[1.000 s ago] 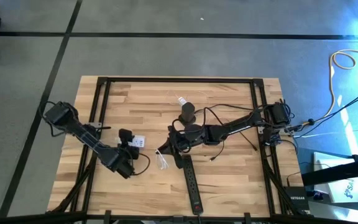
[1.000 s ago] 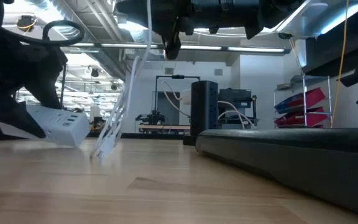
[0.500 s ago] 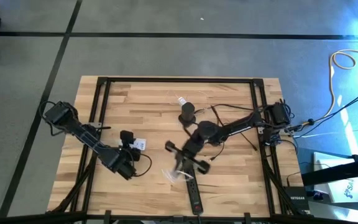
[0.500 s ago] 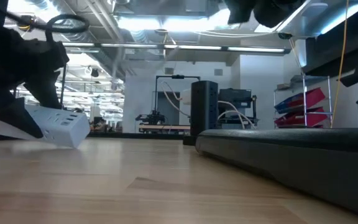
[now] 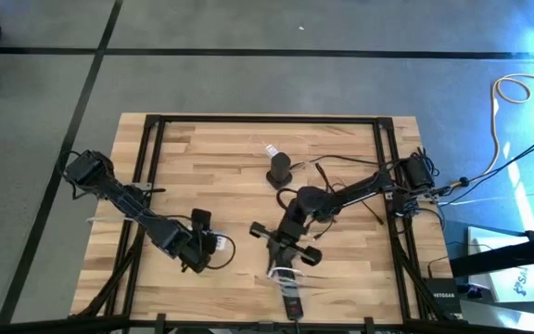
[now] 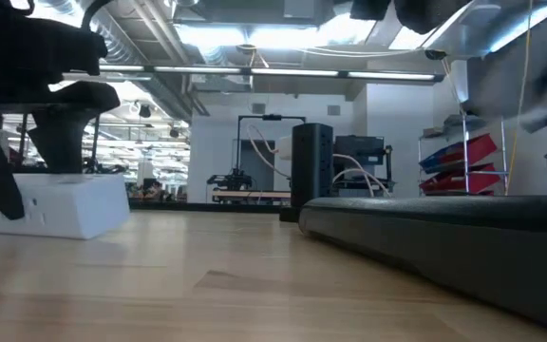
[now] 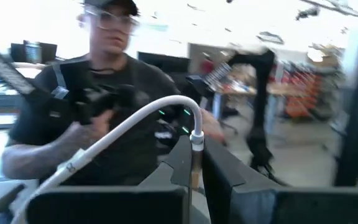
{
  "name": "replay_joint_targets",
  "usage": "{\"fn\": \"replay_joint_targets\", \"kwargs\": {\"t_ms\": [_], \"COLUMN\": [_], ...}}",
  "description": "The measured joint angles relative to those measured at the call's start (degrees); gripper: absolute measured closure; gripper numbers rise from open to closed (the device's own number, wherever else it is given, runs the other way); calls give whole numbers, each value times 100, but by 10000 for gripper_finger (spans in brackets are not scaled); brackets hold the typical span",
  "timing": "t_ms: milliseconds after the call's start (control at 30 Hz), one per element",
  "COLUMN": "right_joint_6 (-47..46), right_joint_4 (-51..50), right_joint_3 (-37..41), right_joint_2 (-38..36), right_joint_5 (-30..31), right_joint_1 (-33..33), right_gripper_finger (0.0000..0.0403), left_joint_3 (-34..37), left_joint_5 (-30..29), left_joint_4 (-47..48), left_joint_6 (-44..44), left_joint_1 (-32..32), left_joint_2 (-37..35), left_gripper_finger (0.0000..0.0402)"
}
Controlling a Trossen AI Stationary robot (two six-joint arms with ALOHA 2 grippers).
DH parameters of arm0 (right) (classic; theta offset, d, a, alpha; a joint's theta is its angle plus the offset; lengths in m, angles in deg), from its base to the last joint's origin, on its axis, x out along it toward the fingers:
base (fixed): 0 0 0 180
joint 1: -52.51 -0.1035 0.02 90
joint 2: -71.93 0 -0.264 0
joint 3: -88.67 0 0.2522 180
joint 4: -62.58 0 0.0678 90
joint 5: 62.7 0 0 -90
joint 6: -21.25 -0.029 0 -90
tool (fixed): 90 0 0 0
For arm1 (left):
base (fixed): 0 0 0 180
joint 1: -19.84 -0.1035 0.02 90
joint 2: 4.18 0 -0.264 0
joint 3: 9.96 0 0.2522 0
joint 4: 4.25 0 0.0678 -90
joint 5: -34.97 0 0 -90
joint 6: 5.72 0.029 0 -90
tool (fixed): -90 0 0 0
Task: Insert USB
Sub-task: Insert the white USB cable into the white outlet extension
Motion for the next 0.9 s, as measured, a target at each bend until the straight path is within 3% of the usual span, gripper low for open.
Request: {"fn": "replay_joint_targets", "kwargs": {"t_ms": [167,400,533,700,900], "right_joint_6": [279,455,551,641,643], "right_joint_4": [-707,-1157,-1498,-2074,-2371], "right_joint_3": [0,0,0,-4,-4], "right_joint_2": [0,0,0,1,2], "right_joint_5": [619,967,1112,1552,1549], "right_joint_1": [14,5,34,86,123], "right_gripper_finger": [402,402,402,402,402], "left_joint_3": [119,325,317,308,306], "left_joint_5": [-296,794,874,265,-415], "left_joint_4": [197,17,12,-41,-719], "left_joint_6": [-251,-353,-146,-62,234], "left_joint_1": [-259,-640,-656,-644,-443], "left_joint_2": [-117,-168,-257,-771,-1553], "left_gripper_finger": [165,75,50,46,45]}}
